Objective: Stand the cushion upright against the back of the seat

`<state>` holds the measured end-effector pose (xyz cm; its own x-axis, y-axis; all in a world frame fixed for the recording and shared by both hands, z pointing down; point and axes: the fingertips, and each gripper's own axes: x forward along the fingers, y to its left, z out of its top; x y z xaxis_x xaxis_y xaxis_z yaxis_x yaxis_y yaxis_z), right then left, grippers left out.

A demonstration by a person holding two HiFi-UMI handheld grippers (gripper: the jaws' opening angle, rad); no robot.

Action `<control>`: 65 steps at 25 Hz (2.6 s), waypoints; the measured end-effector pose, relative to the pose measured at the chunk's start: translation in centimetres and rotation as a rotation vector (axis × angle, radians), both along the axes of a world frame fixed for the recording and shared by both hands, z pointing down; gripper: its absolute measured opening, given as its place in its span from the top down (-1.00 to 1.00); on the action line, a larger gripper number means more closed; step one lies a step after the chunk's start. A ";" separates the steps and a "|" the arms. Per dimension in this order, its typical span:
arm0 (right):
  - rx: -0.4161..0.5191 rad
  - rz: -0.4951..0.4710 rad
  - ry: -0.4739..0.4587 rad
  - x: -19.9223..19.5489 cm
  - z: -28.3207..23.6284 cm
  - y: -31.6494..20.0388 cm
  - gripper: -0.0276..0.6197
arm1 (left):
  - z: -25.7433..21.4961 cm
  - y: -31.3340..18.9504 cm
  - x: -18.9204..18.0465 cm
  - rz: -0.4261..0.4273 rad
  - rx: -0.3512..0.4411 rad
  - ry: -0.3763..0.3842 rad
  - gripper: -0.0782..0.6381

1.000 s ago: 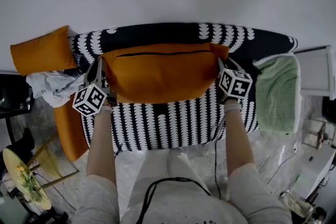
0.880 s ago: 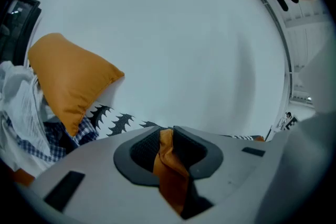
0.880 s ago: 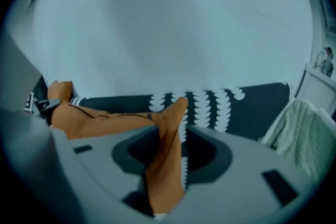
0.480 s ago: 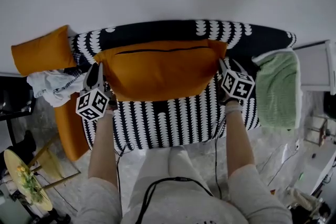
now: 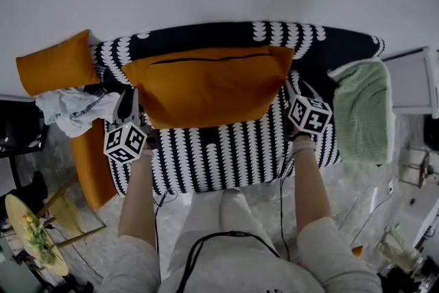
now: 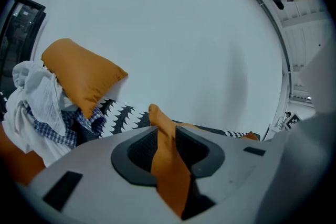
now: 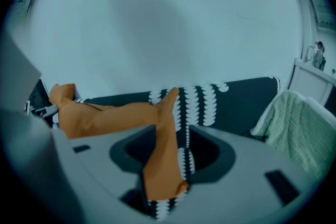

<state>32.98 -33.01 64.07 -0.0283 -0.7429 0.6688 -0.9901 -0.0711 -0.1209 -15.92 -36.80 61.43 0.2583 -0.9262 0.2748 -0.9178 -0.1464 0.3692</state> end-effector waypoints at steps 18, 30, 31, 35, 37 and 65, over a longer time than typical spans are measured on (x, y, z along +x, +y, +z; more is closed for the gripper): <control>0.089 -0.420 0.049 -8.9 -3.4 5.2 0.83 | -2.4 7.7 5.7 0.115 0.038 0.026 0.60; 0.175 -0.588 -0.079 -15.2 -8.1 12.5 0.86 | -5.4 15.1 11.1 0.202 0.033 0.069 0.71; 0.182 -0.598 -0.086 -15.6 -8.6 13.0 0.86 | -5.7 15.7 11.3 0.207 0.033 0.072 0.71; 0.199 -0.641 -0.111 -17.0 -10.7 15.6 0.86 | -7.3 18.4 12.1 0.223 0.035 0.080 0.71; 0.199 -0.654 -0.128 -17.6 -11.6 16.9 0.86 | -8.0 19.6 12.4 0.233 0.034 0.083 0.71; 0.171 -0.689 -0.273 -22.0 -16.8 25.0 0.86 | -13.1 27.0 16.6 0.441 0.050 0.061 0.71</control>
